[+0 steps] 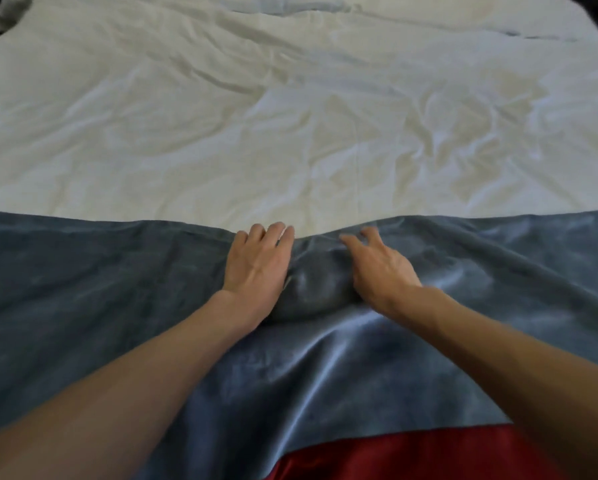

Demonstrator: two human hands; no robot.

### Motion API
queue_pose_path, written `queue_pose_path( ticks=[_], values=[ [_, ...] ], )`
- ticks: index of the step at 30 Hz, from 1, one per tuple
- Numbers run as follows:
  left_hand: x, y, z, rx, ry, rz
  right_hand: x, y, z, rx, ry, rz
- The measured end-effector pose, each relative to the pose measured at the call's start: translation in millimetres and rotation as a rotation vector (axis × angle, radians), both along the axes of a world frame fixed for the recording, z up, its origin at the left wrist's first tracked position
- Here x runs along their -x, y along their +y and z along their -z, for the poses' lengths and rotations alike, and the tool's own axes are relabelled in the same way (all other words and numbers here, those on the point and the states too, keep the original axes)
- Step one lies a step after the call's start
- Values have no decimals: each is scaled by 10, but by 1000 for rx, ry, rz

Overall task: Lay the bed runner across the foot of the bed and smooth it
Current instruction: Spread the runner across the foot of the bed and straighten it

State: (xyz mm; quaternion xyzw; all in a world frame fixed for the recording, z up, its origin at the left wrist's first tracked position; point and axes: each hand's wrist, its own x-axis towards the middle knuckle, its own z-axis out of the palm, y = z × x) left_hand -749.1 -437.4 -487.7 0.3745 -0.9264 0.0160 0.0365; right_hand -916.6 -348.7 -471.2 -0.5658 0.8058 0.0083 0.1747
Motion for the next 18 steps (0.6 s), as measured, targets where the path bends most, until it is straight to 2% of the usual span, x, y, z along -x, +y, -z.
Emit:
queue_pose_path(
  ticks=[2,5,12,18],
  values=[
    [107,-111,67,-7,-81,-12,126,-177,55,-15,-25,-3],
    [210,-180,142,-43,-92,-30,290,-362,165,-31,-33,-18],
    [363,-274,371,-42,102,70,480,-438,276,17,88,-14],
    [841,-265,379,-117,227,150,827,-310,52,-115,204,134]
  ],
)
